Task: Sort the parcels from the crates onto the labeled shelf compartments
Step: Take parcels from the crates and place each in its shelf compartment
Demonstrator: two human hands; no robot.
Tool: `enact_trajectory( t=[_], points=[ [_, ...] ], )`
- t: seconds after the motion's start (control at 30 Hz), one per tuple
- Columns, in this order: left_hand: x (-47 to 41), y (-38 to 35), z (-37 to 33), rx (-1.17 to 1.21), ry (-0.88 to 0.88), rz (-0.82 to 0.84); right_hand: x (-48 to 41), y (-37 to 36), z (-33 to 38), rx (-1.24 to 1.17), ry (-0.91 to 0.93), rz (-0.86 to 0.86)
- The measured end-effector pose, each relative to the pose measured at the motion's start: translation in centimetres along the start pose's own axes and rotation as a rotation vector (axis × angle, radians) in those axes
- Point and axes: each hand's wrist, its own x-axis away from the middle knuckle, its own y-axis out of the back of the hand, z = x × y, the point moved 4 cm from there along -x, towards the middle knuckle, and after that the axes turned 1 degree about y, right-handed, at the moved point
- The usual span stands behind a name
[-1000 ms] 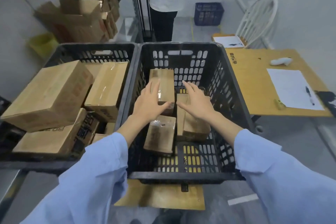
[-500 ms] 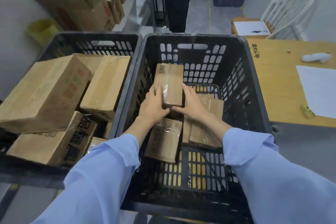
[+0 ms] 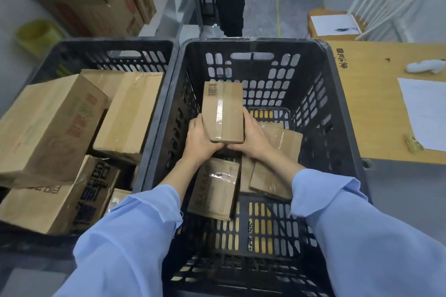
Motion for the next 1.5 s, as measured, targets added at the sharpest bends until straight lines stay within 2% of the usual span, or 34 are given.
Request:
enact_trajectory(
  t=[0.13,0.3,0.53,0.77,1.0,1.13,1.33,1.5],
  points=[
    [0.1,0.1,0.1,0.101,0.034,-0.013,-0.1,-0.4,0.0,-0.011,-0.006,0.005],
    [0.3,0.0,-0.6,0.098,0.042,-0.005,0.1,0.6,0.1,-0.121,-0.001,-0.01],
    [1.0,2.3,-3.9,0.045,-0.016,-0.041,1.3,4.4,2.5,-0.159,0.047,-0.035],
    [4.2,5.7,-6.1,0.126,-0.133,-0.046,5.3,8.4,6.5,-0.149,0.185,-0.121],
    [7.3,8.2,-8.4,0.192,-0.196,-0.023,8.9,11.4,8.4,-0.201,0.205,-0.103],
    [8.7,9.7,-9.4,0.267,-0.197,-0.076,10.2,13.1,9.4,-0.274,0.232,-0.075],
    [12.4,12.9,-10.0,0.355,-0.188,-0.22,12.3,14.7,13.9,-0.319,0.388,-0.057],
    [17.0,16.1,-8.1,0.397,-0.078,-0.367,13.9,14.2,18.9,-0.153,0.568,-0.063]
  ],
)
